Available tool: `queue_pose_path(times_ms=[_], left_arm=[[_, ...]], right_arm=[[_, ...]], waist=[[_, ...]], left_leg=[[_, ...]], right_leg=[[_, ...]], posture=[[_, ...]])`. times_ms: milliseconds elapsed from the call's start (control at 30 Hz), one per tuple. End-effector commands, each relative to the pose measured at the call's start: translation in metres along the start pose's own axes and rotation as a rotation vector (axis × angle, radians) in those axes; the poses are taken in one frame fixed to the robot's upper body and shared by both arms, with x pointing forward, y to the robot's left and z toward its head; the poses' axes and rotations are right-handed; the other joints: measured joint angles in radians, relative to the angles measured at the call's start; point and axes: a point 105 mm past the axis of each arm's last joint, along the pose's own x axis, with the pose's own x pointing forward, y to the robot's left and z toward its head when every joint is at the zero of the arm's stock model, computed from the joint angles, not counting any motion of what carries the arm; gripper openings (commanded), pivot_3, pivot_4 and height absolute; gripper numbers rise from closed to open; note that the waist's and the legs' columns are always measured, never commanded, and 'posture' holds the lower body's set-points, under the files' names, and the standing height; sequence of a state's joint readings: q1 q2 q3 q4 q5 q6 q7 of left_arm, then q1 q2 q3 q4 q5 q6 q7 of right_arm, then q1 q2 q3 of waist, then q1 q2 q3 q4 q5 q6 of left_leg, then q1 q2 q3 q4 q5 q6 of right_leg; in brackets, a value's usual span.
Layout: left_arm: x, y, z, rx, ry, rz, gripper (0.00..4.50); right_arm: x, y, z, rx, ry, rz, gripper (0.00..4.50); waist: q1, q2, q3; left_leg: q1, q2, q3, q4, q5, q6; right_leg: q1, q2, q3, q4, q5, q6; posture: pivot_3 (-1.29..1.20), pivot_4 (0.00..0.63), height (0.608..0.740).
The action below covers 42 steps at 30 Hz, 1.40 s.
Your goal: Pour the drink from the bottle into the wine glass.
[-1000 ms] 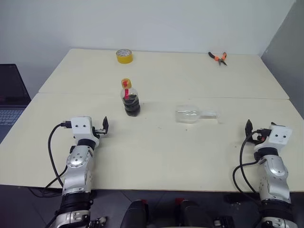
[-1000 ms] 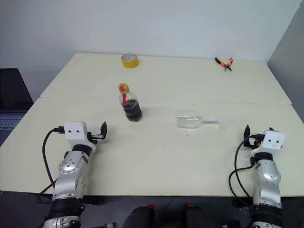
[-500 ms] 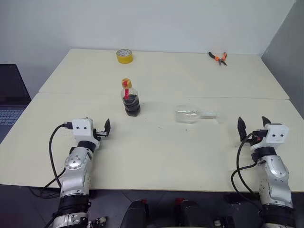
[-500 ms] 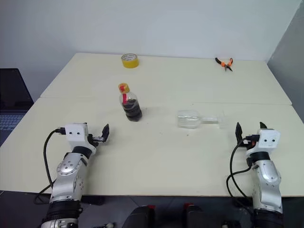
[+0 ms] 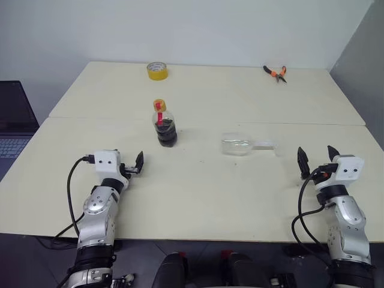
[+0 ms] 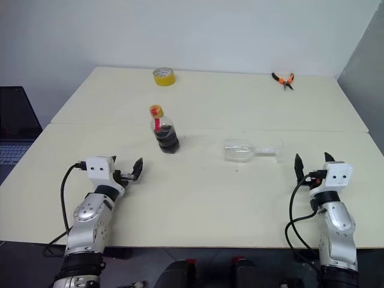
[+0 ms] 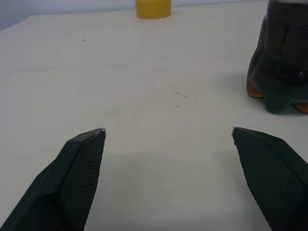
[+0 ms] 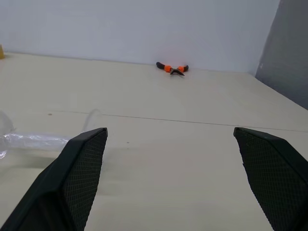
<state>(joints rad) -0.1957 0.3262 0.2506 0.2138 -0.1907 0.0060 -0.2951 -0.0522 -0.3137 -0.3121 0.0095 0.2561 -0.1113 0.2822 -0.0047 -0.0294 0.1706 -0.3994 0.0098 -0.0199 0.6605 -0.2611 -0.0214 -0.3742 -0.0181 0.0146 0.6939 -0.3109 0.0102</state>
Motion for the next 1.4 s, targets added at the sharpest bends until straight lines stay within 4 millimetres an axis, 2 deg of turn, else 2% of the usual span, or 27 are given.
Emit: queue_pose_path(times_ms=[33,600,767,967,1000,1067,1133,1267,1400], left_arm=[[0.001,0.000,0.013,0.022,-0.060,-0.011,4.46],[0.003,0.001,0.014,0.040,-0.071,-0.018,4.46],[0.001,0.000,0.017,0.045,-0.089,-0.035,4.46],[-0.003,-0.003,0.025,0.086,-0.123,-0.073,4.46],[-0.005,-0.007,0.027,0.103,-0.134,-0.100,4.46],[-0.009,-0.020,0.033,0.109,-0.148,-0.186,4.46],[-0.009,-0.032,0.034,0.116,-0.141,-0.246,4.46],[-0.004,-0.049,0.040,0.107,-0.148,-0.322,4.46],[0.009,-0.048,0.044,0.078,-0.143,-0.296,4.46]], right_arm=[[0.000,-0.001,0.014,-0.015,-0.048,0.008,4.50],[0.002,0.003,0.013,-0.010,-0.047,0.024,4.50],[0.002,0.009,0.015,-0.025,-0.056,0.057,4.50],[-0.001,0.022,0.027,-0.015,-0.087,0.148,4.50],[-0.002,0.034,0.036,0.000,-0.103,0.215,4.50],[-0.016,0.079,0.061,0.021,-0.120,0.509,4.50],[-0.031,0.109,0.073,0.023,-0.100,0.719,4.50],[-0.048,0.135,0.080,-0.010,-0.047,0.942,4.50],[-0.049,0.145,0.088,-0.035,-0.042,1.037,4.50]], waist=[[0.000,0.000,0.000],[0.000,0.000,0.000],[0.000,0.000,0.000],[0.000,0.000,0.000],[0.000,0.000,0.000],[-0.001,0.004,0.002],[-0.001,0.004,0.003],[0.001,0.003,0.002],[0.002,0.003,0.003]], left_leg=[[0.000,0.000,0.000,0.000,0.000,0.000],[0.000,0.000,0.000,0.000,0.000,0.000],[0.000,0.000,0.000,0.000,0.000,0.000],[0.000,0.000,0.000,0.000,0.000,0.000],[0.000,0.000,0.000,0.000,0.000,0.000],[0.000,0.000,0.000,0.000,0.000,0.000],[0.000,0.000,0.000,0.000,0.000,0.000],[0.000,0.000,-0.003,0.000,0.000,0.000],[-0.001,0.000,-0.004,0.001,0.000,0.000]], right_leg=[[0.000,0.000,0.000,0.000,0.000,0.000],[0.000,0.000,0.000,0.000,0.000,0.000],[0.000,0.000,0.000,0.000,0.000,0.000],[0.000,0.000,0.000,0.000,0.000,0.000],[0.000,0.000,0.000,0.000,0.000,0.000],[0.000,0.000,0.000,0.000,0.000,0.000],[0.000,0.000,0.000,-0.001,0.000,0.000],[0.003,0.000,-0.003,-0.003,0.000,0.000],[0.003,0.000,-0.004,-0.005,0.000,0.000]], posture=[[0.00,0.150,0.740],[0.00,0.150,0.740],[0.00,0.150,0.740],[0.00,0.150,0.740],[0.00,0.150,0.740],[0.00,0.150,0.740],[0.00,0.150,0.740],[0.00,0.150,0.740],[0.00,0.150,0.740]])
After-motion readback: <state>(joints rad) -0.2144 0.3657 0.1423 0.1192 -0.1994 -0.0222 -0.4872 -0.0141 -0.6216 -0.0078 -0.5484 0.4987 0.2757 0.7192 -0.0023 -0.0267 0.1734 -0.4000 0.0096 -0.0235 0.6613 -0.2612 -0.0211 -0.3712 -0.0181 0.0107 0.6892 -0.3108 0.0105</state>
